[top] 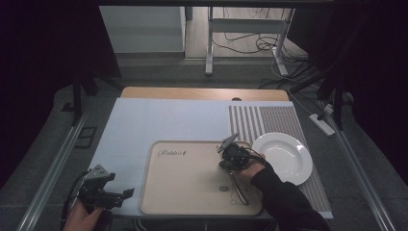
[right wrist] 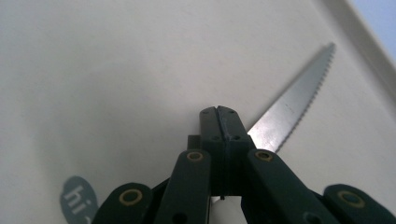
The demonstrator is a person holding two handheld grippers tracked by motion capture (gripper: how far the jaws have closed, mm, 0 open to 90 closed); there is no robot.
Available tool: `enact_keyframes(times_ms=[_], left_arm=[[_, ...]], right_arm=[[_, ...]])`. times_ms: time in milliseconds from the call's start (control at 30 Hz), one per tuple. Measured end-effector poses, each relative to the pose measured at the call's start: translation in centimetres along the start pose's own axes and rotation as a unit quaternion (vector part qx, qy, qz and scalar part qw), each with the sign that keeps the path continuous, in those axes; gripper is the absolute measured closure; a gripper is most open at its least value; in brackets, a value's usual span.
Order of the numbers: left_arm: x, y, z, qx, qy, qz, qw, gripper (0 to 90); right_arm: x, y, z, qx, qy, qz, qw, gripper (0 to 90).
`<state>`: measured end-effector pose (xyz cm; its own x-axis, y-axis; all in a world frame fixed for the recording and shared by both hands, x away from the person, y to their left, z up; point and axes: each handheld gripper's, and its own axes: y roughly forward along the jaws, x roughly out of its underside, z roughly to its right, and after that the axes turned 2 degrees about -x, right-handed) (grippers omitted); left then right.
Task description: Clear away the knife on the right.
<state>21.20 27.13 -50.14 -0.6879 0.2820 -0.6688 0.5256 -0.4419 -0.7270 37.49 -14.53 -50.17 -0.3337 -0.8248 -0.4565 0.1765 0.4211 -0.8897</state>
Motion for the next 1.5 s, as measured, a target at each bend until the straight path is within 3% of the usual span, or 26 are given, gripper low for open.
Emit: enact_keyframes(times_ms=[233, 600, 967, 1500], left_arm=[[0.0, 0.0, 0.0, -0.001, 0.000, 0.000, 1.0000, 3.7], [0.0, 0.0, 0.0, -0.001, 0.000, -0.001, 1.0000, 3.8], [0.0, 0.0, 0.0, -0.003, 0.000, -0.002, 1.0000, 4.0], [0.0, 0.1, 0.1, -0.005, -0.001, -0.003, 1.0000, 4.2]], right_arm=[[1.3, -0.8, 0.2, 0.005, 0.024, -0.004, 0.9997, 90.0], [2.4, -1.5, -1.6, -0.012, 0.017, -0.013, 0.9997, 90.0], [4.9, -2.9, -0.3, -0.005, 0.055, -0.007, 0.9985, 90.0], [6.9, -4.0, 0.7, 0.006, 0.081, 0.000, 0.9967, 90.0]])
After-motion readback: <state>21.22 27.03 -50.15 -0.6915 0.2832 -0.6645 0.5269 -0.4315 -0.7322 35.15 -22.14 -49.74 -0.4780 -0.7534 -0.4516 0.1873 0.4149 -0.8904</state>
